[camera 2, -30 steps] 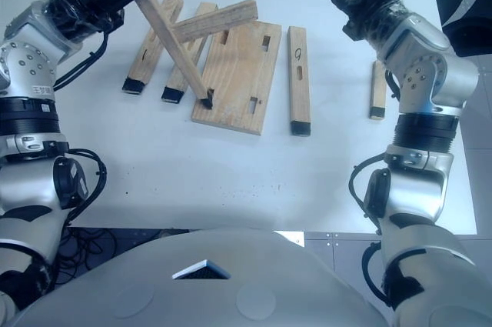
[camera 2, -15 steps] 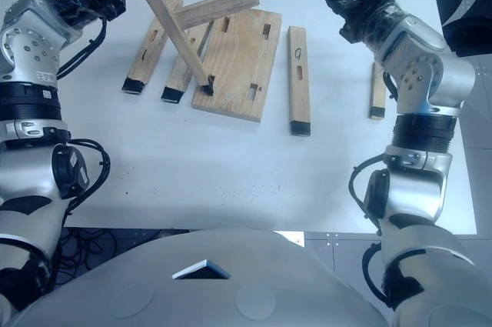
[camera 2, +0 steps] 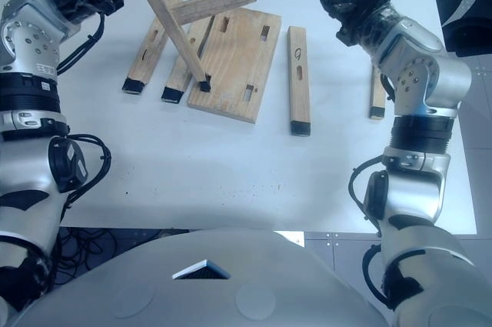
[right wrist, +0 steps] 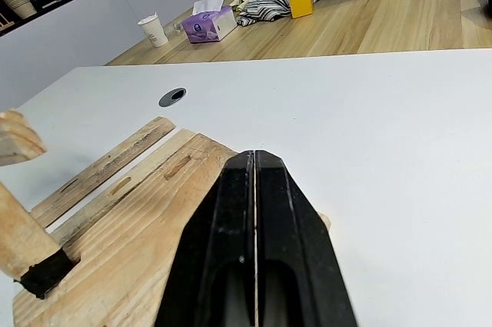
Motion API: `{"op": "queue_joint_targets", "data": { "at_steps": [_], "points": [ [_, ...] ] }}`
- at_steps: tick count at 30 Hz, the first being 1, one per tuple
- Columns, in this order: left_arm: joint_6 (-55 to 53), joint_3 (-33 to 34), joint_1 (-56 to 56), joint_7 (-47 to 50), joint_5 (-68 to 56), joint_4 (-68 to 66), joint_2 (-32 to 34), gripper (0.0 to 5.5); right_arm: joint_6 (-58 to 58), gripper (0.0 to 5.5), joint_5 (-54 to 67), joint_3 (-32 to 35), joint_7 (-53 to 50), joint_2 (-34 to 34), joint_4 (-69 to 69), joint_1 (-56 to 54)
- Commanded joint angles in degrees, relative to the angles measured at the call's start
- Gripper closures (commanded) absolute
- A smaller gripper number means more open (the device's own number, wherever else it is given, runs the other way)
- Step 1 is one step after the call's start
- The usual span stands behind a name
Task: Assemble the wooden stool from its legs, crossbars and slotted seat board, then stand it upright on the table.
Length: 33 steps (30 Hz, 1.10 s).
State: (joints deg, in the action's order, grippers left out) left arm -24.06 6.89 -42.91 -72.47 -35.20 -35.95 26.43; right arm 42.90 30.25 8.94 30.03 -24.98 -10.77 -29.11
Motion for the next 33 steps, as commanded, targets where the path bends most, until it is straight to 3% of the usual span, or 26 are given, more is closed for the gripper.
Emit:
{"op": "queue_joint_targets", "data": {
  "at_steps": [1,13,19,33],
  "points": [
    [1.29,-3.92,0.31,-2.59,6.8,-4.12,3.57,3.49,0.63,5.5,0.09,-0.22,0.41,1.04,1.03,0.96],
    [8.72,-19.41,-7.76,-18.84,19.94,-6.67,14.61,3.49,0.62,5.5,0.25,-0.51,0.18,2.08,2.72,2.66],
    [11.34,-22.82,-10.07,-19.91,20.86,-5.87,15.15,3.49,0.32,5.5,0.2,-0.13,-0.59,3.14,3.75,3.85],
    [17.63,-38.76,-20.52,-20.01,20.8,-4.21,19.05,3.49,-1.56,5.5,0.18,0.39,-2.84,6.11,4.84,6.0]
  ]
}}
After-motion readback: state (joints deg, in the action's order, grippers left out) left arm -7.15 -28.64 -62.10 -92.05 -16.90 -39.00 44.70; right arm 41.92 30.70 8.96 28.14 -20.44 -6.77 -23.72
